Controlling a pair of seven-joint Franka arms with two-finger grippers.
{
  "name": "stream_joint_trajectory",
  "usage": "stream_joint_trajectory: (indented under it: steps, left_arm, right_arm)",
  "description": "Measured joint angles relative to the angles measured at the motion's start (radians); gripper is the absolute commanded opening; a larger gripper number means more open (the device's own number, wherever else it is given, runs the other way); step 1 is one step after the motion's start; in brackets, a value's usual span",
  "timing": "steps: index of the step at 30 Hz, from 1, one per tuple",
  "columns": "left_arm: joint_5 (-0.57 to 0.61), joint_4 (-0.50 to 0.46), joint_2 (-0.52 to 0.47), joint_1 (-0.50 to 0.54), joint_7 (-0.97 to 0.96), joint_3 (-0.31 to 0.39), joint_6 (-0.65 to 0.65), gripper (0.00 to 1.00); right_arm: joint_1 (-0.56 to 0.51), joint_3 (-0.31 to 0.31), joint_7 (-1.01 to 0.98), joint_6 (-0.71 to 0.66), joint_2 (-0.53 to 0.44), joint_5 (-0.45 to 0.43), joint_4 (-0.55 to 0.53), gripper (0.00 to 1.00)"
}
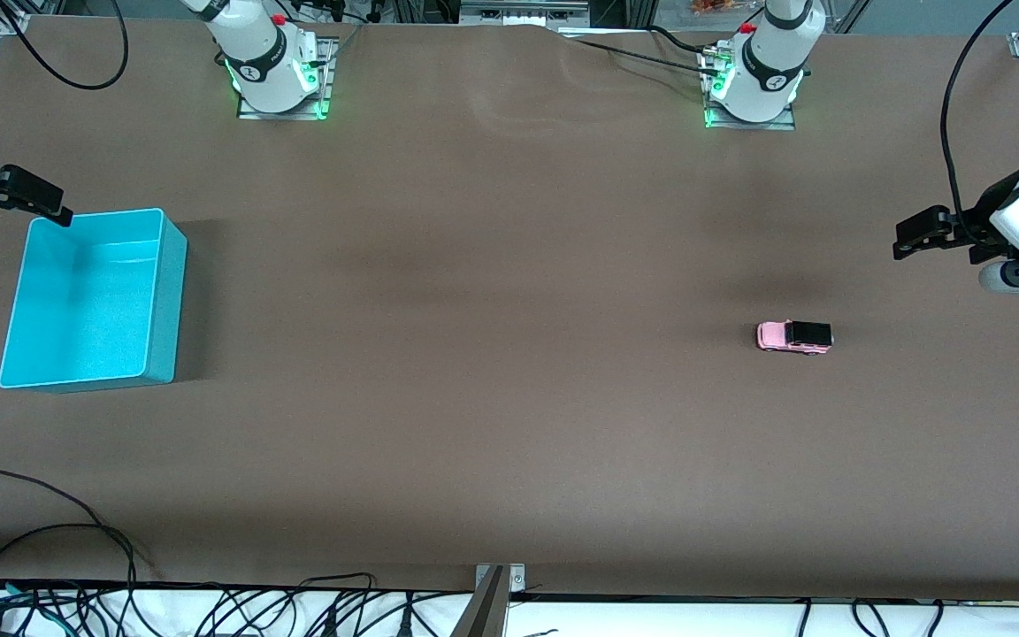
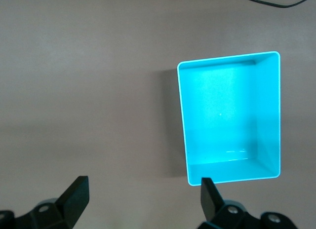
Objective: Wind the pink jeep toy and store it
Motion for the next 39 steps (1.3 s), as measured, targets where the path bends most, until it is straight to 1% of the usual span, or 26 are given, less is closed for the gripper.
stream_joint_trajectory:
  steps: [34,39]
  left_arm:
    - [0.000,0.004,0.003,0.005,0.000,0.004,0.005,1.00]
    - [0.000,0.004,0.009,0.007,-0.037,0.007,0.005,1.00]
  right_arm:
    - [0.000,0.000,0.000,0.001,0.000,0.000,0.000,1.00]
    - [0.000,0.000,0.000,0.001,0.000,0.000,0.000,1.00]
